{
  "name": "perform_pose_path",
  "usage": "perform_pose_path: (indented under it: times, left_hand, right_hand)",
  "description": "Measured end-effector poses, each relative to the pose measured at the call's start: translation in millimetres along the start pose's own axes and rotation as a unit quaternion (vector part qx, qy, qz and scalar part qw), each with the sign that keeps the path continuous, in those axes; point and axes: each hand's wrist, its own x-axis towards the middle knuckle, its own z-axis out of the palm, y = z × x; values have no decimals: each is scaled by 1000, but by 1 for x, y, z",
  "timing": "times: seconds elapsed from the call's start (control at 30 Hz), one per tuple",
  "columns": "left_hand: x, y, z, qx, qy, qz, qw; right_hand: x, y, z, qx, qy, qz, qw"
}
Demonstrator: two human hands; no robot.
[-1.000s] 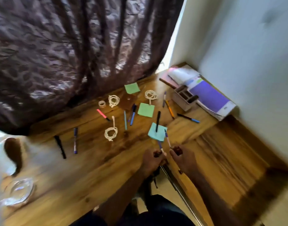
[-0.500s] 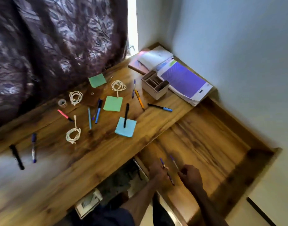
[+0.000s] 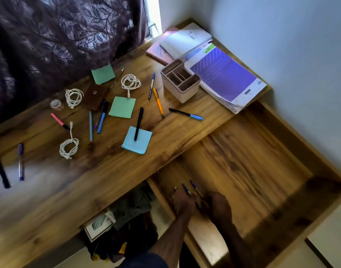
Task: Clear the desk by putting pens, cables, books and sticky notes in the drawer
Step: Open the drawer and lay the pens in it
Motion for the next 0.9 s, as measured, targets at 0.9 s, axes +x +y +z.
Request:
perform_pose_path:
  times: [0.9]
  left_hand:
    - [-6, -5, -22, 28, -9, 66, 997]
  right_hand:
    - [-26, -26, -6, 14, 58, 20, 998]
